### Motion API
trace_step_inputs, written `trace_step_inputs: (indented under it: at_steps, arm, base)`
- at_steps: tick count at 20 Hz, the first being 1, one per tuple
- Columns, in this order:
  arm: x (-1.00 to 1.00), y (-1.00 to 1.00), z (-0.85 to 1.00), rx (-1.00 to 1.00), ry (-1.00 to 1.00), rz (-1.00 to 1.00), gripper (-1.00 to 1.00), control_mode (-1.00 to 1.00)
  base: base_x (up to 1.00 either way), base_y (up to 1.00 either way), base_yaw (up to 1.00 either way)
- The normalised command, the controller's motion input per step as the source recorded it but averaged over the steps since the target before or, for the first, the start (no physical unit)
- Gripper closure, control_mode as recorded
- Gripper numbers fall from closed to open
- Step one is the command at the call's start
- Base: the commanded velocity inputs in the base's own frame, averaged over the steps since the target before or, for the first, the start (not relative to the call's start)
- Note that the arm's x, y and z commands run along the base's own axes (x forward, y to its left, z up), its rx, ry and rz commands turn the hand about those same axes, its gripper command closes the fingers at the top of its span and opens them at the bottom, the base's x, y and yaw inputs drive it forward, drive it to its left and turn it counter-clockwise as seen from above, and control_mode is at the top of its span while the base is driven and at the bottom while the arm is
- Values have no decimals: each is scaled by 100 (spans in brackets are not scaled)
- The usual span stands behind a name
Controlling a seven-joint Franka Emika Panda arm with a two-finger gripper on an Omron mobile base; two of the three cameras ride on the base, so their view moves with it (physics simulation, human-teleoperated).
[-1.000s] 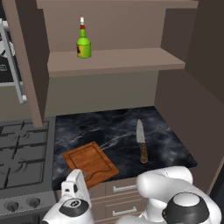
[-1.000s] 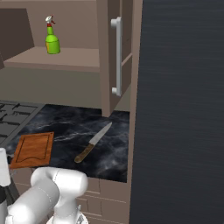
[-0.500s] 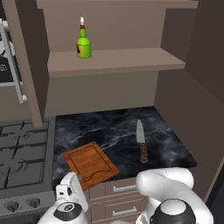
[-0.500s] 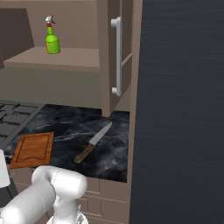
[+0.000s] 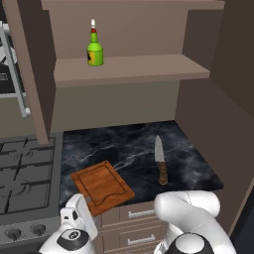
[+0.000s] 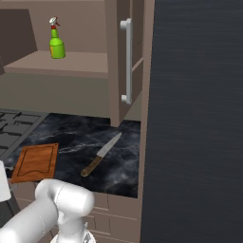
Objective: Move the cutting board and knife to the sink. Then move spray from the cabinet to the counter.
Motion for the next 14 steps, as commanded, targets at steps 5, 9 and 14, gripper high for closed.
trace_step_inputs:
  at_steps: [5, 9, 14]
  arm:
    - [3, 0, 0, -2, 0, 0, -100, -100]
    - [8, 0, 0, -1, 0, 0, -100, -100]
    - [7, 0, 0, 0, 0, 0, -100, -100]
  base:
    - [0, 0, 0]
    - [0, 0, 0]
    - [0, 0, 0]
